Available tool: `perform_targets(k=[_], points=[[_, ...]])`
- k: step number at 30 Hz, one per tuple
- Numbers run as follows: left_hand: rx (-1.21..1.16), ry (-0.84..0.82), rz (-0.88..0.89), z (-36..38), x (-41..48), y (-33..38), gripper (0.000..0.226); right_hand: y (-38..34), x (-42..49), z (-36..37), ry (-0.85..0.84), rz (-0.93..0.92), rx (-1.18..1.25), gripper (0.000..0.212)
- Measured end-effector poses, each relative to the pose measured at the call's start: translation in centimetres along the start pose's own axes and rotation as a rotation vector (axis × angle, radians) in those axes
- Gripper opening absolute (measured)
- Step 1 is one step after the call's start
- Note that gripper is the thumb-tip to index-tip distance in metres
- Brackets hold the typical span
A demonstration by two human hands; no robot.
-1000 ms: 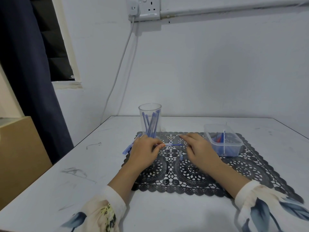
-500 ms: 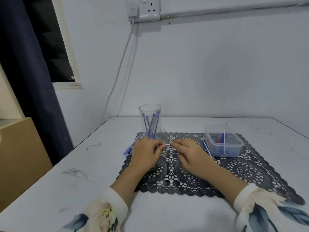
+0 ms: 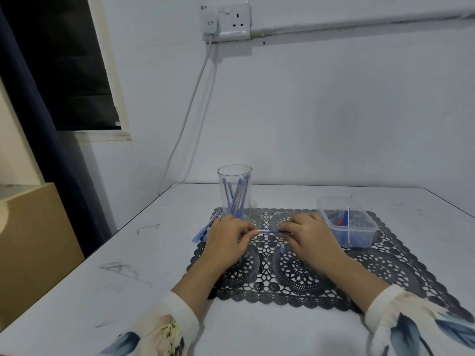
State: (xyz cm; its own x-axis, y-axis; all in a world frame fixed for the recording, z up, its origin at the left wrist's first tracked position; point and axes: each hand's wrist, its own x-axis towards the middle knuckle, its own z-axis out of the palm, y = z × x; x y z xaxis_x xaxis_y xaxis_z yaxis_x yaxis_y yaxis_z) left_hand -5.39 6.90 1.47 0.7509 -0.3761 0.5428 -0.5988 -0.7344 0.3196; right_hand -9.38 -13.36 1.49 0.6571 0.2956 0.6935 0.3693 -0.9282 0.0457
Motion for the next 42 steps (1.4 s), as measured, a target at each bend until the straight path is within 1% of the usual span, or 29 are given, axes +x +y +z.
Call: perform_targets(k=[3, 6, 8, 14, 20, 22, 24, 26, 28, 31, 35, 38, 42], points=[[0.016, -0.035, 0.011, 0.0, 0.0, -0.2, 0.024, 0.6, 0.1, -0.1, -0.009, 0.034, 0.012, 0.024], [0.032, -0.065, 0.021, -0.1, -0.1, -0.3, 0.04, 1.0, 0.2, -0.5, -0.002, 0.07, -0.042, 0.041], [0.048, -0.072, 0.028, -0.1, -0.1, -0.4, 0.044, 1.3, 0.1, -0.9, -0.008, 0.091, -0.076, 0.047], [0.043, -0.065, 0.037, -0.1, -0.2, -0.3, 0.042, 2.9, 0.0, -0.8, -0.008, 0.156, -0.074, 0.032], [0.02, -0.06, 0.039, -0.2, -0.2, -0.3, 0.041, 2.7, 0.0, -0.8, -0.026, 0.208, -0.013, 0.017], [0.01, -0.053, 0.034, -0.2, -0.2, -0.3, 0.043, 3.1, -0.1, -0.5, -0.061, 0.243, -0.011, 0.016], [0.009, -0.044, 0.03, -0.1, -0.2, -0.4, 0.043, 3.5, -0.1, -0.4, -0.111, 0.294, -0.02, 0.021], [0.006, -0.036, 0.03, -0.1, -0.2, -0.4, 0.043, 3.8, -0.1, -0.5, -0.178, 0.341, -0.02, 0.026], [0.007, -0.037, 0.031, -0.1, -0.1, -0.4, 0.041, 3.9, -0.1, -0.9, -0.26, 0.359, -0.014, 0.025], [0.015, -0.038, 0.027, 0.0, -0.1, -0.4, 0.039, 3.8, 0.1, -1.5, -0.355, 0.329, -0.036, 0.022], [0.005, -0.033, 0.028, 0.0, -0.1, -0.5, 0.038, 3.6, 0.5, -1.8, -0.518, 0.198, -0.259, 0.027], [-0.005, -0.034, 0.025, 0.0, -0.1, -0.4, 0.037, 3.6, 0.6, -1.7, -0.557, 0.093, -0.38, 0.017], [-0.017, -0.027, 0.025, 0.1, -0.2, -0.5, 0.038, 3.5, 0.6, -1.8, -0.579, 0.069, -0.442, 0.027]])
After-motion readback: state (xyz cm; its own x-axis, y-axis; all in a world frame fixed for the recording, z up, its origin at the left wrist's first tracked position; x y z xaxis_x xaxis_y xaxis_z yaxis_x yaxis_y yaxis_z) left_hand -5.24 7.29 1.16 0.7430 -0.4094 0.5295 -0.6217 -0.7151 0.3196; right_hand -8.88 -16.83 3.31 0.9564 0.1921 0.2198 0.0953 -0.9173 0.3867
